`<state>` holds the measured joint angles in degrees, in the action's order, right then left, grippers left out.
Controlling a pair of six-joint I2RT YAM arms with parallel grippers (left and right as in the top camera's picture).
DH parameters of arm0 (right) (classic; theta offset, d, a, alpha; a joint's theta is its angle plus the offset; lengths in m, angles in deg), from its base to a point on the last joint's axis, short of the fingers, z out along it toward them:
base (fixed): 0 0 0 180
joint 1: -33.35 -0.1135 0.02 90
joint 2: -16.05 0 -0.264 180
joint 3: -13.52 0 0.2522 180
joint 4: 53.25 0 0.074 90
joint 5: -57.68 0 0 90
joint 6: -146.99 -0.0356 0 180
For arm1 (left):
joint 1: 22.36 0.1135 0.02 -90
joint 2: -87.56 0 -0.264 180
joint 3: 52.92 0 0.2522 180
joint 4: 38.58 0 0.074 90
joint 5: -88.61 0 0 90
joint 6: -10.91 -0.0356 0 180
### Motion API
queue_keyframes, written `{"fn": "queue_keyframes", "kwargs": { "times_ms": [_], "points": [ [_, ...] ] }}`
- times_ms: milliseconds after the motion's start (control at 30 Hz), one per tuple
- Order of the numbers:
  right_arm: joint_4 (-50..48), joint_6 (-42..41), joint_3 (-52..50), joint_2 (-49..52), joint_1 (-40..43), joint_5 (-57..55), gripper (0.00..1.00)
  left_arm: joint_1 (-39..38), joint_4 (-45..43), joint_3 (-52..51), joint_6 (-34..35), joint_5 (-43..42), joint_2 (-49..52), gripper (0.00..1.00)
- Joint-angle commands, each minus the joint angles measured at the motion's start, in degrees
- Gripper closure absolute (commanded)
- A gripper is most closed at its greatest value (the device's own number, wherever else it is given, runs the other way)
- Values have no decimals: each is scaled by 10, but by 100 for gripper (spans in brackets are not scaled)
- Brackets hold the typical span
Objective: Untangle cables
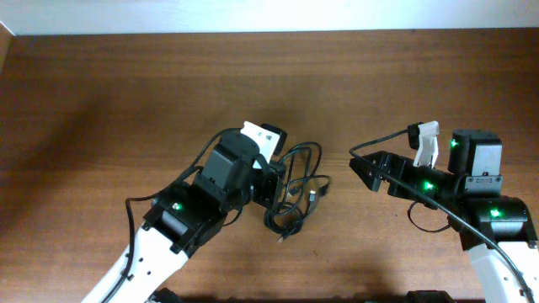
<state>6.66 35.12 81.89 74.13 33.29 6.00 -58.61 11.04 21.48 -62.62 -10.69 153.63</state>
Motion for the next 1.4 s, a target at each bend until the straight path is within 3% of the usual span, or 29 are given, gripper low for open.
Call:
{"fn": "queue_keyframes", "kwargs": {
  "times_ms": [0,367,667,767,1133,1367],
  "points": [
    [2,6,11,-2,-3,5,1,0,-19,11,-5,-40,-4,100],
    [8,7,11,-26,-3,35,1,1,-86,11,43,-37,-4,100],
    [26,6,11,-80,-3,35,0,0,-202,11,163,-23,-4,100],
    [25,4,11,-95,-3,42,3,0,-219,11,173,-25,-4,100],
    [25,4,11,-99,-3,78,13,0,-284,11,432,-19,-4,100],
    [-1,4,11,-98,-3,78,16,0,-311,11,450,-47,-4,100]
  ]
}}
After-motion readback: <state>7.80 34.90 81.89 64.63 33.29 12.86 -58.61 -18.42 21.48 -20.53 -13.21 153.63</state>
